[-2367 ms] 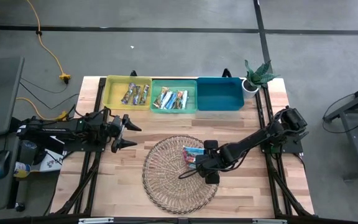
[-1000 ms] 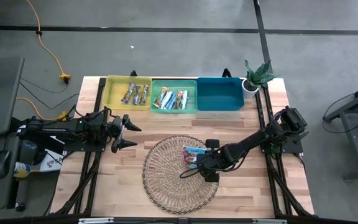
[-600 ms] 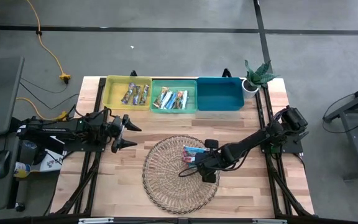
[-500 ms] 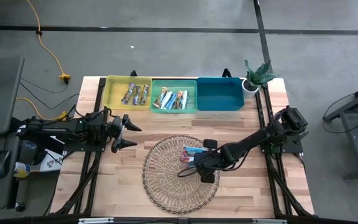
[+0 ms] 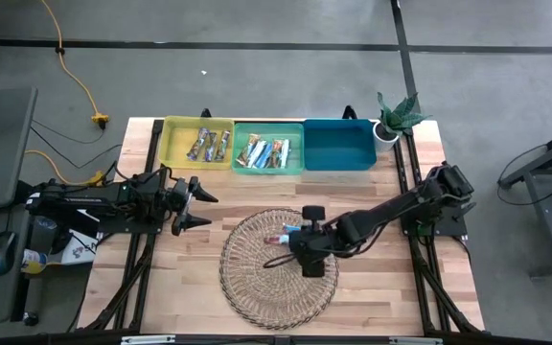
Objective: Pick and place Granola Bars by type
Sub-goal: Put the red granola bar into the blue bin
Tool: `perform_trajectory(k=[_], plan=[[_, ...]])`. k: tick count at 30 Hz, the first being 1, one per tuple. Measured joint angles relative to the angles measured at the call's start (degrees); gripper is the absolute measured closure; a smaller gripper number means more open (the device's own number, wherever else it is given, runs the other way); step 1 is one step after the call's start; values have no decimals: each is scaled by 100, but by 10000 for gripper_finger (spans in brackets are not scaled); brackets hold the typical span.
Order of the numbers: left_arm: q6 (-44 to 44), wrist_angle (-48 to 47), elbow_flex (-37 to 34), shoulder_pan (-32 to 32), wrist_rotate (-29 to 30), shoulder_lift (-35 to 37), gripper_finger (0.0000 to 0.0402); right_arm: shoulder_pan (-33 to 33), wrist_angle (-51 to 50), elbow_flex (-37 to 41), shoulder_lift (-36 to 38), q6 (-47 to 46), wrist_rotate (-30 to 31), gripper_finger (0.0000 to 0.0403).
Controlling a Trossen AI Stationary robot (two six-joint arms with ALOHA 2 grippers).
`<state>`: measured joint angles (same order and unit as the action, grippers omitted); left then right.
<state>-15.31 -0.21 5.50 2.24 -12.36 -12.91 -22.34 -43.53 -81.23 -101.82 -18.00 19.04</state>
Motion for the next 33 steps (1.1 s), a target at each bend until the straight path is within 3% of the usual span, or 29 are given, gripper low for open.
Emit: perform_trajectory(k=[12,22,33], plan=[[-2,0,0,-2,-20,0,43,700,-563,-1143,2,371,384,346],[-1,0,0,-1,-13,0,43,1432,-1822,-2435,59,-112,1302,346],[0,0,0,0,15,0,43,2597,-2928,-2414,1338,-460,2223,355]])
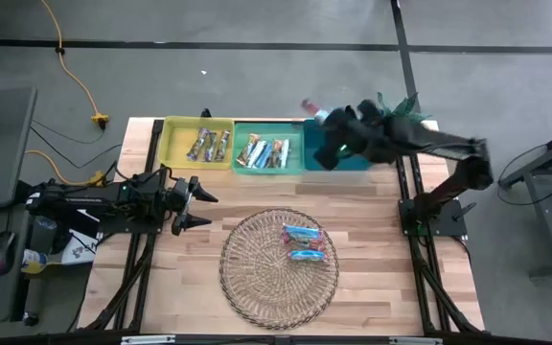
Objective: Pick and place Granola Bars by type
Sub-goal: Put the red granola bar into the blue bin
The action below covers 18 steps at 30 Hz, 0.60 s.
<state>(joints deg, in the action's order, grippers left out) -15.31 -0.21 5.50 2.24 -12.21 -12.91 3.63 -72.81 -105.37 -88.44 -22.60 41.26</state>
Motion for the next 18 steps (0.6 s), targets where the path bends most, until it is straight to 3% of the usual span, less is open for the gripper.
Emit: perform_trajectory(k=[8,18], plan=[[-1,-2,0,-1,-4,0,43,984,590,1250,899,-279,-586,347],[0,0,0,-1,-9,1,43,1825,3773,4376,1396,-910,-1583,346]])
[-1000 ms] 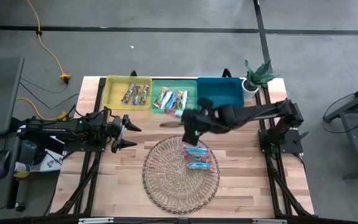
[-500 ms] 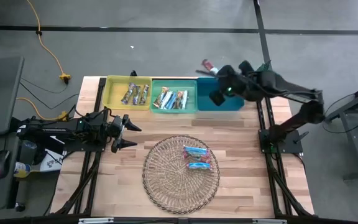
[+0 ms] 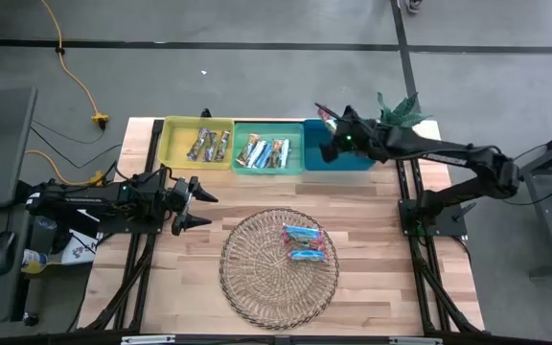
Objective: Pick and place Granola Bars by type
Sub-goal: Put the red granola bar into the blue bin
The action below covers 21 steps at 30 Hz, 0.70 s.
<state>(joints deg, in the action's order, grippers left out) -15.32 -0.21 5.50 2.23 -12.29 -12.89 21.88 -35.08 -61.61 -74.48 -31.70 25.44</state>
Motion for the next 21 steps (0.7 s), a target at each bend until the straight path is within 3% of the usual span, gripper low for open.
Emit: perform_trajectory(k=[9,16,21], plan=[[1,0,0,1,-4,1,43,480,2988,1827,-206,-803,-902,346],[0,-2,0,1,-28,1,43,771,4383,2670,-240,-1292,-961,346],[-1,0,0,1,-26,1,43,854,4655,2830,-240,-1453,-1153,346]])
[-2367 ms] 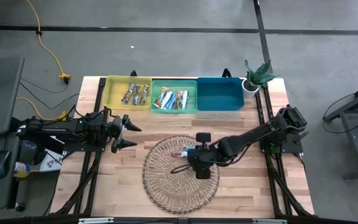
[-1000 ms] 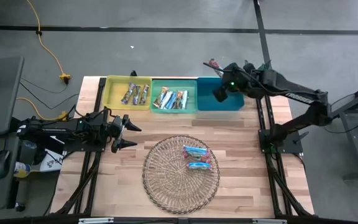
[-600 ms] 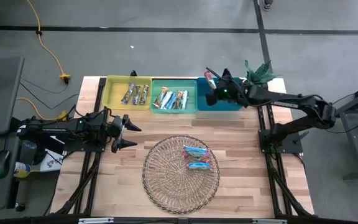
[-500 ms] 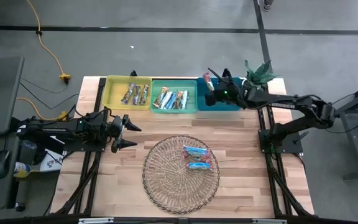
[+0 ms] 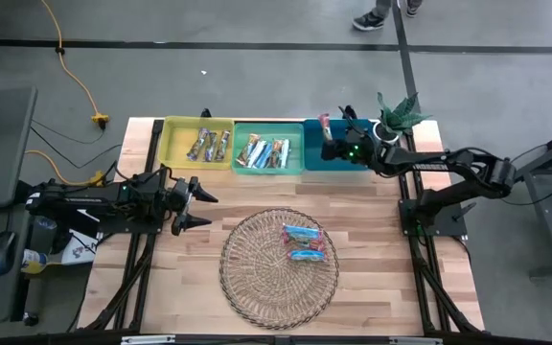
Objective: Pick and place Granola Bars by type
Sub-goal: Put the red granola bar into the blue bin
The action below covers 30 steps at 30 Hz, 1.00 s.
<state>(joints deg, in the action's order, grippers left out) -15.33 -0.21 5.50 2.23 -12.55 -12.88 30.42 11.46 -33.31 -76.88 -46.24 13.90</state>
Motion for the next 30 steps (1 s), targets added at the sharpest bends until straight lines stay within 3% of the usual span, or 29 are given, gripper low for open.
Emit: perform_trajectory(k=[23,30], plan=[[2,0,0,-2,13,0,43,-1,-142,4,0,-31,-424,345],[2,-1,0,-1,37,0,43,-1,-168,4,0,5,-445,311]])
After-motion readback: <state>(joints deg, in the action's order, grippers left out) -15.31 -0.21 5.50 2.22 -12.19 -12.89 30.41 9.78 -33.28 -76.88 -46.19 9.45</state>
